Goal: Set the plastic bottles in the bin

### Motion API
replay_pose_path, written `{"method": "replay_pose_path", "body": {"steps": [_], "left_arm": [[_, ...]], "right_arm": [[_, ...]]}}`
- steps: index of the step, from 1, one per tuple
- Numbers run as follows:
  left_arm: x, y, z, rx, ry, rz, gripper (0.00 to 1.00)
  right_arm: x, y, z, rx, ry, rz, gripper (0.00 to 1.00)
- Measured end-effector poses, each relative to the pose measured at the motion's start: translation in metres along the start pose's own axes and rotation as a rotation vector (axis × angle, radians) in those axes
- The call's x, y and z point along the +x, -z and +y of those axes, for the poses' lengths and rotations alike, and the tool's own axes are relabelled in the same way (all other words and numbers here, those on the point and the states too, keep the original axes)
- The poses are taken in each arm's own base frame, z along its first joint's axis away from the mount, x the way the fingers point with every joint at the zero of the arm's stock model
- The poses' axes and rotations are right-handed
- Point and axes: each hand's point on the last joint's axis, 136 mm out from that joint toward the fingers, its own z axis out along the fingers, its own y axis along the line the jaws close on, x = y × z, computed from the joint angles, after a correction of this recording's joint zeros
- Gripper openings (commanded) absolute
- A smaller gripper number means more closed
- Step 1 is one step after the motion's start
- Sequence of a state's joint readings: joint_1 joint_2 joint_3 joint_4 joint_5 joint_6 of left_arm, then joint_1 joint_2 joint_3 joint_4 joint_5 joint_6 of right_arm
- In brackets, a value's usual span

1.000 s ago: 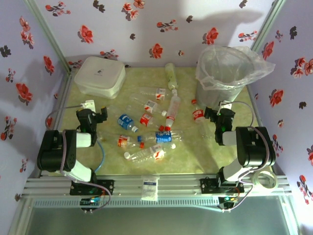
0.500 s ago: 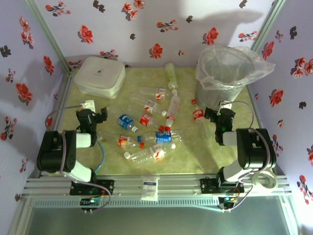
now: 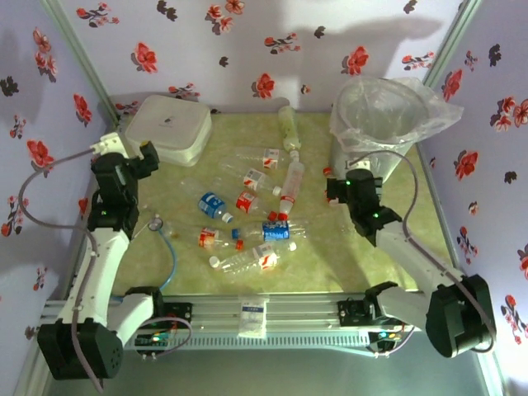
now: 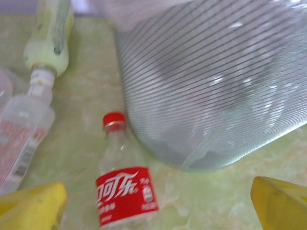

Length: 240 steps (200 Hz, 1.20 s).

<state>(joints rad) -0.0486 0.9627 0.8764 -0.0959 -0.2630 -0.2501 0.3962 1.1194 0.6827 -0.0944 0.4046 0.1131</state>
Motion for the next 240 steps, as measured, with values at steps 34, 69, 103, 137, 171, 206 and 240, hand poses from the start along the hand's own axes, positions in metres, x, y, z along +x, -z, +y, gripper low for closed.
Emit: {"method": "replay_pose_path", "body": {"steps": [34,69,103,137,171,206,240], "left_arm": [[0.019,0.013,-0.026,0.096,-0.031,0.142,1.0],[0.038,0.021,-0.04,0.172,-0.019,0.248,0.99],[0.037,0.026,-0.051,0.226,-0.009,0.292,0.99],[0.037,0.026,-0.057,0.254,-0.021,0.321,0.99],[0.042,0.027,-0.059,0.271,-0.035,0.337,0.99],[0.045,0.027,-0.06,0.277,-0.035,0.346,0.99],[0.045,0.027,-0.061,0.284,-0.034,0.346,0.99]], "right_arm": [[0.007,-0.006,0.026,0.017,0.083,0.102,0.91],[0.018,-0.035,0.049,0.088,0.201,0.209,0.88],[0.033,-0.073,0.058,0.194,0.313,0.317,0.84],[0.049,-0.108,0.053,0.263,0.357,0.414,0.83],[0.059,-0.126,0.044,0.299,0.38,0.49,0.77],[0.06,-0.132,0.047,0.284,0.385,0.527,0.6],[0.061,-0.129,0.05,0.26,0.385,0.533,0.35]]}}
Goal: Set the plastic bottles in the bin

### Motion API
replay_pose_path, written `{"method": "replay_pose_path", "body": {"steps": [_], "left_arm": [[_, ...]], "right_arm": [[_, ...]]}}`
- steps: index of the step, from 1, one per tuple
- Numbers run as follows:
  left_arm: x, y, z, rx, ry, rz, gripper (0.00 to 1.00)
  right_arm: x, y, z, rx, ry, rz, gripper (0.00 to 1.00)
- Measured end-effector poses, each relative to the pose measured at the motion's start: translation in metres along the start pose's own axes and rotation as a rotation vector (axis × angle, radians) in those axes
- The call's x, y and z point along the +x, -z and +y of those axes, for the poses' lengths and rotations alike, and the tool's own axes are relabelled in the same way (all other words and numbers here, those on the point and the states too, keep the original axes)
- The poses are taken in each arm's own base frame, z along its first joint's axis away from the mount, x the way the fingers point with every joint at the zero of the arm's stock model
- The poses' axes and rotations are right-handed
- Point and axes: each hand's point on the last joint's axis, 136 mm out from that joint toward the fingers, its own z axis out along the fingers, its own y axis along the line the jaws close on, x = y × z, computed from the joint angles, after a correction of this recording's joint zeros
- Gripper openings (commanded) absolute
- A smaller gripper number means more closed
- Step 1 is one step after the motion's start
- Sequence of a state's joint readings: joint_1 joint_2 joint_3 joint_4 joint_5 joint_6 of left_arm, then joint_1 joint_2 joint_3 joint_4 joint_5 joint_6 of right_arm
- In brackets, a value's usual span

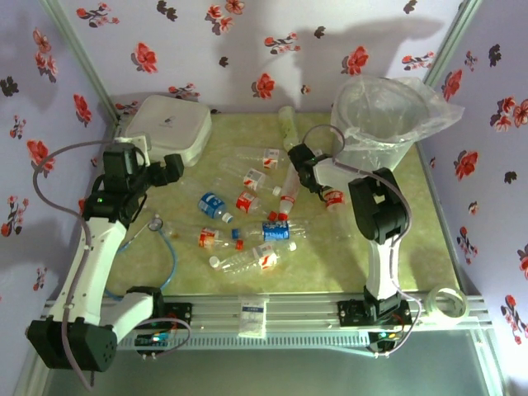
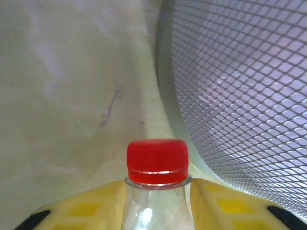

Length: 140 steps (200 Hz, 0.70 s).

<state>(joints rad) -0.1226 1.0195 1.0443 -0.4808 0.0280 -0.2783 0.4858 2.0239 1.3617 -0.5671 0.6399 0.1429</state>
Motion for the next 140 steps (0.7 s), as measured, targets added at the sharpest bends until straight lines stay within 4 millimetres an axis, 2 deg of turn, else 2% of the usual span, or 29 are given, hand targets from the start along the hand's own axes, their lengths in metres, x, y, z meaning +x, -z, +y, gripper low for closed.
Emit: {"method": "replay_pose_path", "body": {"steps": [34,60,93,125,140], "left_arm": [[0.002,-0.004,0.0,0.0,0.0,0.011,0.99],[0.002,-0.004,0.0,0.0,0.001,0.012,0.99],[0.002,-0.004,0.0,0.0,0.002,0.013,0.99],[0.001,-0.006,0.0,0.003,0.005,0.007,0.99],[0.001,-0.008,-0.001,0.006,0.008,0.009,0.99]], "right_arm": [[0.0,0.012,0.001,-0.024,0.005,-0.014,0.33],[-0.01,0.043,-0.01,-0.061,-0.025,-0.076,0.29],[-0.034,0.108,-0.046,-0.117,-0.114,-0.223,0.29],[-0.057,0.179,-0.073,-0.225,-0.18,-0.384,0.19],[-0.07,0.215,-0.089,-0.278,-0.226,-0.472,0.19]]}}
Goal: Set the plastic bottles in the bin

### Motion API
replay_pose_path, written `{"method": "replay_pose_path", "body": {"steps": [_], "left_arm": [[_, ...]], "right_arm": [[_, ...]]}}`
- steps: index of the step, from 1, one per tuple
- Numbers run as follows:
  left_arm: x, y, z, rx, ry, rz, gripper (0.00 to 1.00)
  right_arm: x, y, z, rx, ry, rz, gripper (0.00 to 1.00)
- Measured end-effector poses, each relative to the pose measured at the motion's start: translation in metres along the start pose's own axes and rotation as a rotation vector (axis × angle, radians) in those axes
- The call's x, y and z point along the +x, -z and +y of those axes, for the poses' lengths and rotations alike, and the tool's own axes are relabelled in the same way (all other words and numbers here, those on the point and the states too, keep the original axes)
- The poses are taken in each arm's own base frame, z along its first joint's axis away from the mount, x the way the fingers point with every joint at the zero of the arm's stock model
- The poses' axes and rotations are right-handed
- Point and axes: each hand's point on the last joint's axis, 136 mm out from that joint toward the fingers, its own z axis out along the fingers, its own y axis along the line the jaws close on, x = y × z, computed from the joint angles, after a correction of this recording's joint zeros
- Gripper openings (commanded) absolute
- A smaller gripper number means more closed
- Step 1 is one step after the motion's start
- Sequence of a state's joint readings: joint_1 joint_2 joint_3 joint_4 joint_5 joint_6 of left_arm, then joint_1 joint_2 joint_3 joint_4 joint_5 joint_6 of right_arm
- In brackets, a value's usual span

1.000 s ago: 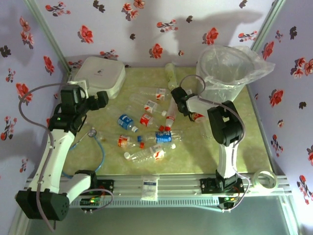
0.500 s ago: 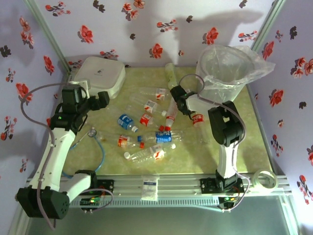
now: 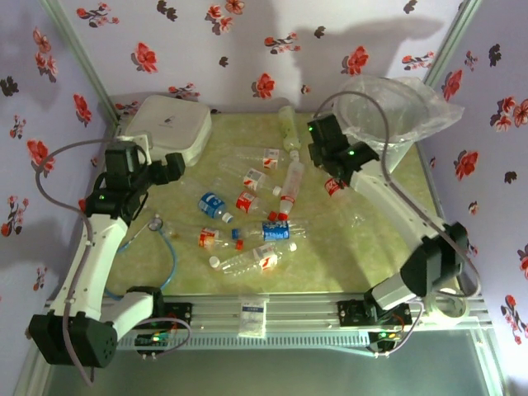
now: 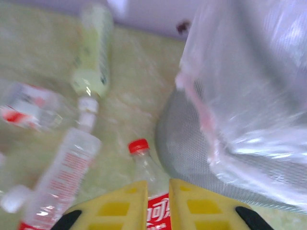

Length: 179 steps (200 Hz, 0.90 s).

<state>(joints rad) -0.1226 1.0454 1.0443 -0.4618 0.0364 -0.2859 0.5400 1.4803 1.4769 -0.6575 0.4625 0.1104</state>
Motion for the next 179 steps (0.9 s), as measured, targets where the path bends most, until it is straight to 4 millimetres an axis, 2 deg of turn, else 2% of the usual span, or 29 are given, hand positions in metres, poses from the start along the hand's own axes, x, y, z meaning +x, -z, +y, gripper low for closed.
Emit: {"method": "replay_pose_path", "body": {"steps": [22,32,40,51,64,92,107,125,179], "left_arm": [[0.0,-0.002,0.0,0.003,0.006,0.002,0.99],[0.0,-0.002,-0.001,0.003,0.008,0.001,1.0],[-0.001,-0.002,-0.001,0.003,0.008,-0.001,1.0],[-0.001,-0.003,-0.001,0.005,0.008,-0.006,1.0],[0.0,-0.004,0.0,0.005,0.008,-0.005,1.0],[0.001,-0.005,-0.002,0.016,0.008,-0.004,1.0],[0.001,-0.006,-0.004,0.025,0.009,0.0,0.99],[0.003,-0.008,-0.005,0.035,0.009,0.008,0.99],[0.007,-0.01,-0.007,0.047,0.012,0.02,0.99]], "right_arm": [[-0.045,0.039,-0.011,-0.035,-0.049,-0.114,0.28],[-0.054,0.048,-0.015,-0.036,-0.056,-0.126,0.35],[-0.051,0.048,-0.016,-0.031,-0.046,-0.112,0.42],[-0.035,0.04,-0.015,-0.018,-0.015,-0.059,0.53],[-0.001,0.018,-0.009,0.011,0.047,0.046,0.6],[0.084,-0.036,0.01,0.069,0.213,0.294,0.65],[0.113,-0.056,0.015,0.103,0.28,0.375,0.66],[0.131,-0.072,0.015,0.149,0.346,0.421,0.67],[0.158,-0.13,0.021,0.208,0.425,0.487,0.69]]}}
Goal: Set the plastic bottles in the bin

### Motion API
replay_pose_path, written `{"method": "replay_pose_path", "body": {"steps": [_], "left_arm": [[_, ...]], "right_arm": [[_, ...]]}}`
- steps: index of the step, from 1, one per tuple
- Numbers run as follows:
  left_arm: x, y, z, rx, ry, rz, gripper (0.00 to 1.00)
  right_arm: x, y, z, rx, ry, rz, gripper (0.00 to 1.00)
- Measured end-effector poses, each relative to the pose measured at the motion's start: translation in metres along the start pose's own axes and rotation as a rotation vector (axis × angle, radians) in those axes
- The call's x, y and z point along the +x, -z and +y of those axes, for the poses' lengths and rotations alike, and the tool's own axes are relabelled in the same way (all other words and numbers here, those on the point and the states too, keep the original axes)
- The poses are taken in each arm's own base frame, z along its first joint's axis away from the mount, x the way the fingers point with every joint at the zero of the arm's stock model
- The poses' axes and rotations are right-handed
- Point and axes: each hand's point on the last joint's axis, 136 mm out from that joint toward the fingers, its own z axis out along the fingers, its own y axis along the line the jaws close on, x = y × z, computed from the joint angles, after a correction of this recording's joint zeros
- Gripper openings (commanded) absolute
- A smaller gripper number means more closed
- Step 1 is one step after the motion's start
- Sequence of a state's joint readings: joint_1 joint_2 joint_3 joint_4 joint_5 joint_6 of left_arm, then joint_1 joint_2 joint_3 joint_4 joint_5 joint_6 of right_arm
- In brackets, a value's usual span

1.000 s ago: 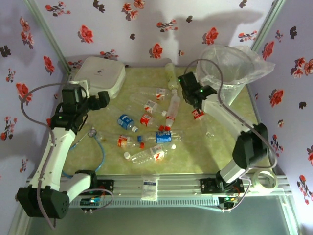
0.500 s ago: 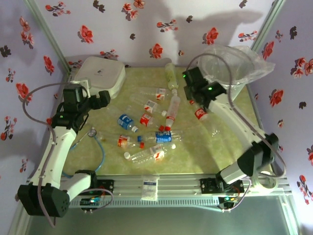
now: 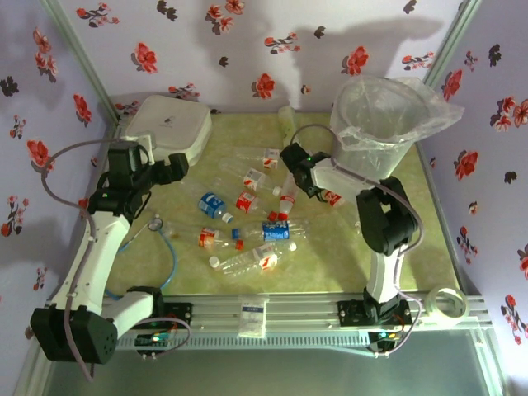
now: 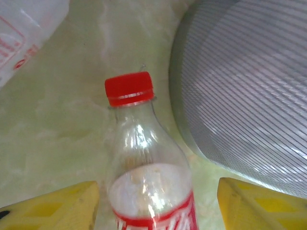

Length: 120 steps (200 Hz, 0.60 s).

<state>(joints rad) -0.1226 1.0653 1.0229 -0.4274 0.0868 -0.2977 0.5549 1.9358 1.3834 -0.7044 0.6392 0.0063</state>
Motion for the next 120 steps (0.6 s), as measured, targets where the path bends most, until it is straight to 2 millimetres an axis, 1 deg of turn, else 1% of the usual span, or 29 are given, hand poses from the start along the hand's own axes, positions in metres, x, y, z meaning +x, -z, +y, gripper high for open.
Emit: {"method": "replay_pose_path", "body": {"steps": [27,42,48,62,76,103,120], "left_arm": [[0.005,-0.002,0.001,0.001,0.0,0.012,0.99],[0.006,-0.003,0.003,-0.003,-0.001,0.016,0.99],[0.006,-0.003,0.003,-0.004,0.0,0.016,0.99],[0.006,-0.004,0.004,-0.006,0.001,0.018,0.99],[0.006,-0.004,0.004,-0.008,0.001,0.017,0.99],[0.008,-0.004,0.007,-0.013,0.004,0.021,0.99],[0.008,-0.006,0.008,-0.017,0.007,0.024,0.99]], "right_arm": [[0.003,-0.029,0.01,-0.006,0.011,0.05,0.71],[0.006,-0.04,0.013,-0.005,0.016,0.075,0.71],[0.007,-0.043,0.014,-0.007,0.017,0.082,0.69],[0.006,-0.044,0.015,-0.007,0.018,0.082,0.59],[0.004,-0.044,0.015,-0.008,0.011,0.076,0.53],[0.003,-0.042,0.013,-0.006,-0.003,0.063,0.44],[0.004,-0.036,0.01,-0.009,-0.009,0.054,0.43]]}}
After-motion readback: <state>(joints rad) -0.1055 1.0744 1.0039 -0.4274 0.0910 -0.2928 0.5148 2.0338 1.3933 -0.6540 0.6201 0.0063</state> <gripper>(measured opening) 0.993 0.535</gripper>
